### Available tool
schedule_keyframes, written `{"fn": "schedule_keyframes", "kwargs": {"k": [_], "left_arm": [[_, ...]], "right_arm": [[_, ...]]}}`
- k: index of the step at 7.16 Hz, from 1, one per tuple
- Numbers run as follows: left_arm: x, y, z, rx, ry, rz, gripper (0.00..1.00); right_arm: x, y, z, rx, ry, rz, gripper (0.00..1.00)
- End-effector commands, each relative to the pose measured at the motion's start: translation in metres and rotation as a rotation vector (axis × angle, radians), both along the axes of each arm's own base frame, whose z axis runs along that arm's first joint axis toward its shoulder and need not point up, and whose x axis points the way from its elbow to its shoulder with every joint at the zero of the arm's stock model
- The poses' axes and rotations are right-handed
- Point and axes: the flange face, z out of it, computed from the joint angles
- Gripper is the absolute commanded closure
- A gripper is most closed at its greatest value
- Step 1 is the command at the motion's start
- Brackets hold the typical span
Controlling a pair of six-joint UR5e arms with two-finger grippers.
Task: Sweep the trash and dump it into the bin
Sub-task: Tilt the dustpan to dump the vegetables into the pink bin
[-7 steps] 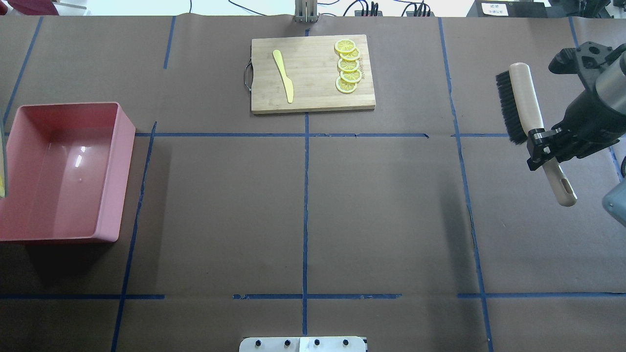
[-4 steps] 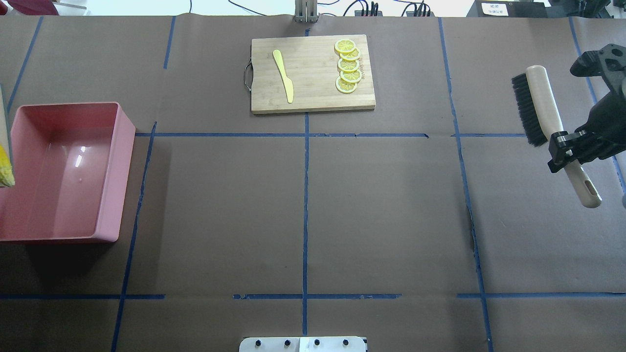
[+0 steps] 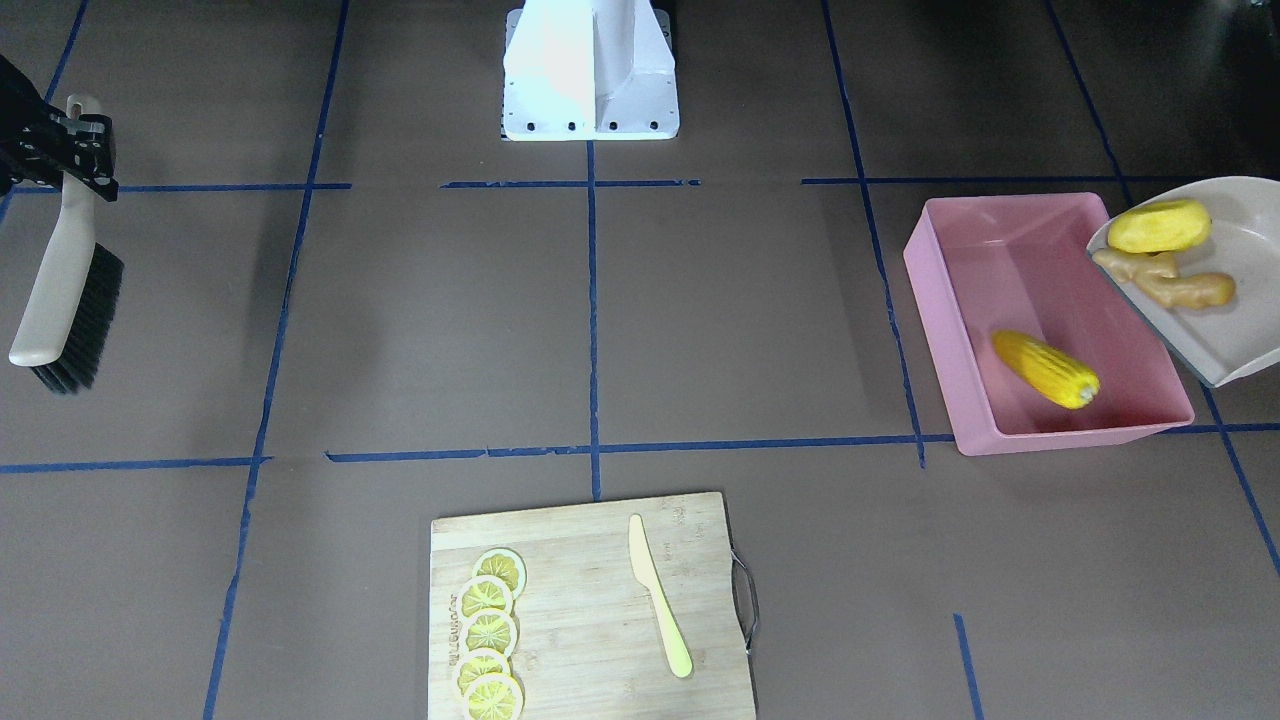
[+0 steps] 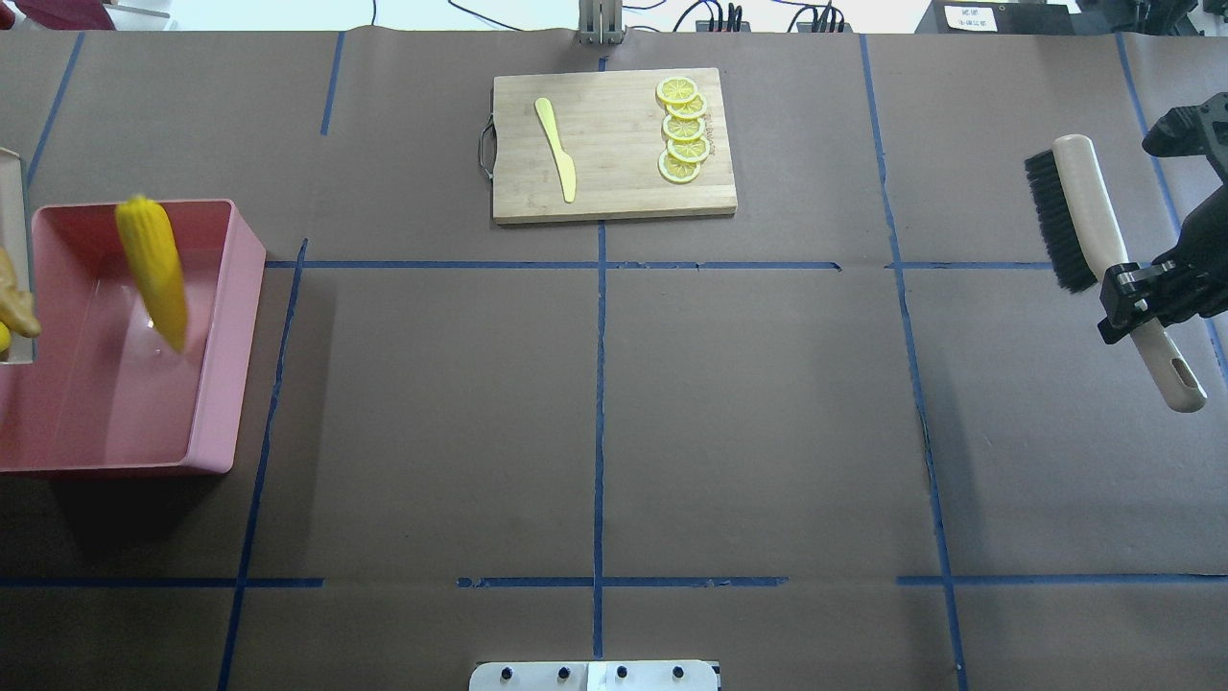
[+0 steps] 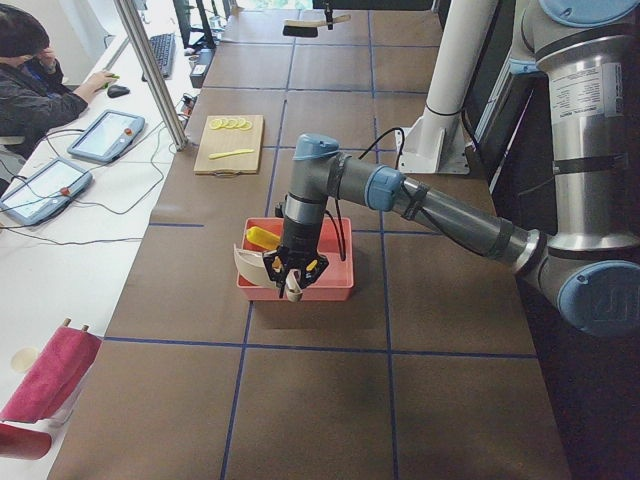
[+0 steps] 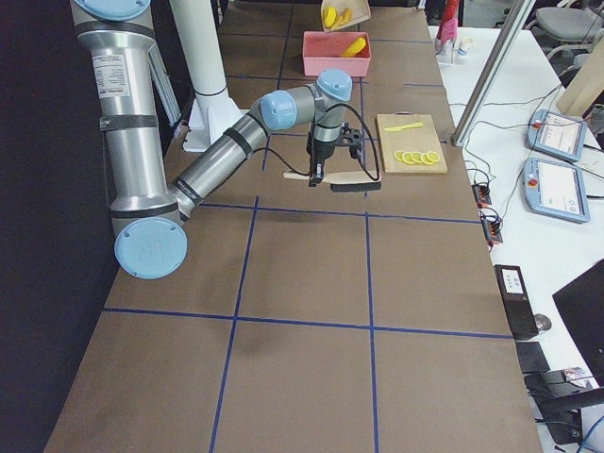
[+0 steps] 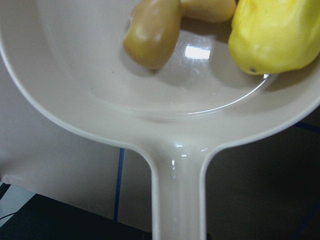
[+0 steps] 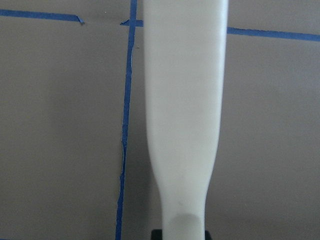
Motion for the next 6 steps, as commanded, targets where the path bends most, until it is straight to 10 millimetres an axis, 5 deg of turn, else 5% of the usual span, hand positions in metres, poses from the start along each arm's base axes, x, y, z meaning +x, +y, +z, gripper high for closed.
{"fn": "schedule_keyframes", "kwargs": {"k": [1, 6], "left_arm": [[0.002, 0.007, -0.010, 0.004, -0.101, 0.012, 1.00], [0.002, 0.013, -0.027, 0.016, -0.158, 0.023, 1.00]], "right_arm": [[0.004, 0.008, 0.021, -0.021, 0.022, -0.013, 1.00], [0.012, 0.020, 0.042, -0.057, 0.052, -0.013, 0.99]]}}
